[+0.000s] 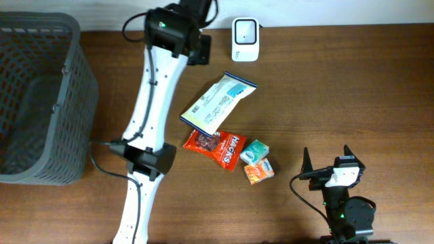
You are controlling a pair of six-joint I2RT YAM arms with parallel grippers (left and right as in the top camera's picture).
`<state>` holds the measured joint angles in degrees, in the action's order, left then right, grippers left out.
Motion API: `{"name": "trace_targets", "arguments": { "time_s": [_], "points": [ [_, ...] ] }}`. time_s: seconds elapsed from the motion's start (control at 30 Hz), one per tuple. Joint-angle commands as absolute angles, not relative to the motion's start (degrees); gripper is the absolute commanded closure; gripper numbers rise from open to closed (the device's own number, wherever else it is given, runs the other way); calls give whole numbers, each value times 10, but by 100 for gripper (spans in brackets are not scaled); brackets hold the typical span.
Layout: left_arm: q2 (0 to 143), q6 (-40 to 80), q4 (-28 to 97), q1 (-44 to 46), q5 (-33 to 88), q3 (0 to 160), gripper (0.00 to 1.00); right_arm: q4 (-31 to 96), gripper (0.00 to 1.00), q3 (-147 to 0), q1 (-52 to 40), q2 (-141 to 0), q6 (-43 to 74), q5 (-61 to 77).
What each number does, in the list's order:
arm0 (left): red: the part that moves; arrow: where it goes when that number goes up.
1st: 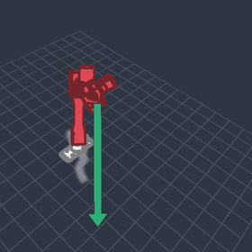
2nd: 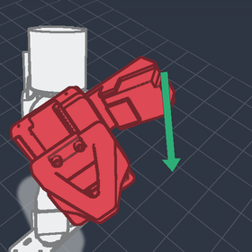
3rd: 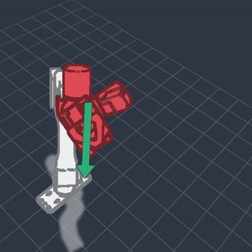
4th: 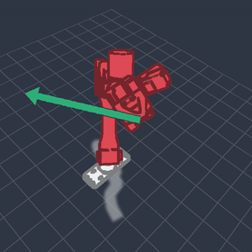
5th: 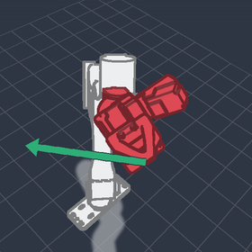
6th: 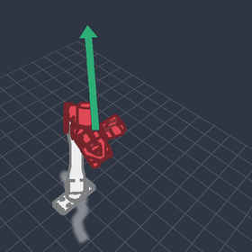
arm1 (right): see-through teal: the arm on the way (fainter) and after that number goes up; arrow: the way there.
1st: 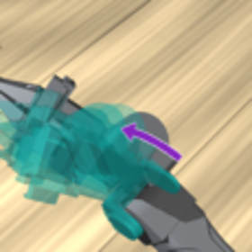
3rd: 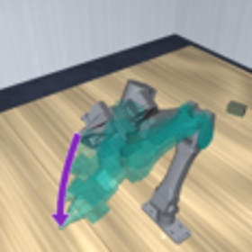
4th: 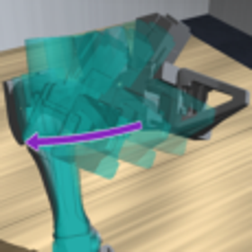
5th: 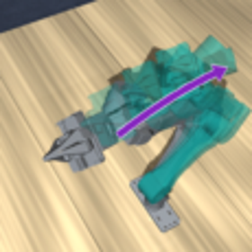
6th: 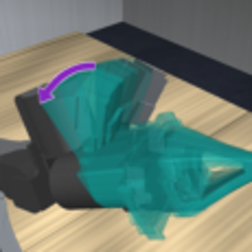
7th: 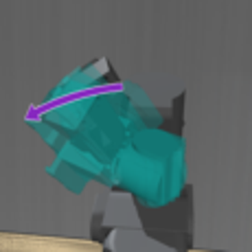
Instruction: Scan the item barcode
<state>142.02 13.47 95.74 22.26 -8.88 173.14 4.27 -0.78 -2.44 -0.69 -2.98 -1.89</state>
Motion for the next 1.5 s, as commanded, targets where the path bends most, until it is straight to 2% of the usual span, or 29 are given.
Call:
{"name": "trace_targets", "arguments": {
  "time_s": [0.0, 0.23, 0.53, 0.83, 1.0, 1.2, 1.4, 1.47],
  "points": [
    [1455, 147, 932, 221, 4, 1683, 100, 45, 2, -3, -22, -4, -25, -22],
    [1513, 147, 872, 244, 13, 1632, 100, 45, 2, -3, -22, -4, -25, -22],
    [1600, 147, 851, 288, 151, 1631, 100, 45, 2, -3, -22, -4, -25, -22],
    [1605, 83, 827, 363, 153, 1631, 100, 45, 2, -3, -22, -4, -25, -22],
    [1603, 57, 836, 373, 150, 1660, 100, 45, 2, -3, -22, -4, -25, -22],
    [1589, 57, 909, 331, 81, 1802, 100, 45, 2, -3, -22, -4, -25, -22],
    [1561, 144, 968, 269, -73, 1790, 100, 45, 2, -3, -22, -4, -25, -22],
    [1562, 162, 967, 256, -73, 1764, 100, 45, 2, -3, -22, -4, -25, -22]
  ]
}}
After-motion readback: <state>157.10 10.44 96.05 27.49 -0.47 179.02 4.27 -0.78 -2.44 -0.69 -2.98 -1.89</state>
